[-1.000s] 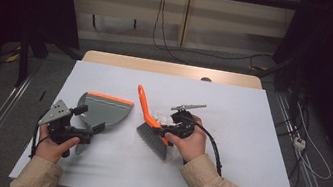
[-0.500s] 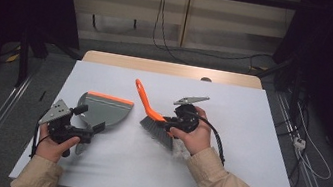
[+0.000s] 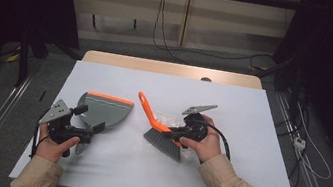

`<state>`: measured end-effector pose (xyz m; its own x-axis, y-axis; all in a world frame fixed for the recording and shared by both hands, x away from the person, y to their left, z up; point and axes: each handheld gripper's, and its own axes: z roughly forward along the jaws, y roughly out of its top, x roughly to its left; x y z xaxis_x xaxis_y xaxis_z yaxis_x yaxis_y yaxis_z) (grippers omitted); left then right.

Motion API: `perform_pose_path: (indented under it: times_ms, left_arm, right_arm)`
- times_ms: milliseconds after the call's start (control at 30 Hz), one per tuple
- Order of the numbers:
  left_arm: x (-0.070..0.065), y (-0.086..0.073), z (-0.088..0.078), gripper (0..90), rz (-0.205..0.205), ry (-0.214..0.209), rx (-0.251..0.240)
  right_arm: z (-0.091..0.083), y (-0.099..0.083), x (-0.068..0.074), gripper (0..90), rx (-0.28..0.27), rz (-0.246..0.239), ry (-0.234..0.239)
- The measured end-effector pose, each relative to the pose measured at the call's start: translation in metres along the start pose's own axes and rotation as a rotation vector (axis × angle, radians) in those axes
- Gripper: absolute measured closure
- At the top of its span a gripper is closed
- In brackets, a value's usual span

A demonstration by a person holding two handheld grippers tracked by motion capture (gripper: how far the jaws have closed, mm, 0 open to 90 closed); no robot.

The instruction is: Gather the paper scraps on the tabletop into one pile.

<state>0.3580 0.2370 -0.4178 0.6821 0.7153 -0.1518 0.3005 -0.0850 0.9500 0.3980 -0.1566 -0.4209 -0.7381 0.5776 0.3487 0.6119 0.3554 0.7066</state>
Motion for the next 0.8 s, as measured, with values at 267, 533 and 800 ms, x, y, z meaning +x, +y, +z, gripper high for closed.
perform_pose_path:
  times_ms: [267,533,800]
  left_arm:
    - [0.001,0.0,0.001,3.1,-0.003,0.002,0.003]
    - [0.0,0.0,0.001,3.1,-0.003,0.0,0.001]
    - [0.0,0.0,0.0,3.1,0.0,-0.001,0.005]
  right_arm:
    - [0.003,0.019,-0.011,72.0,-0.012,-0.064,-0.032]
    - [-0.001,0.017,0.001,72.0,-0.011,-0.063,0.032]
    - [-0.01,-0.003,-0.007,72.0,0.02,-0.044,0.079]
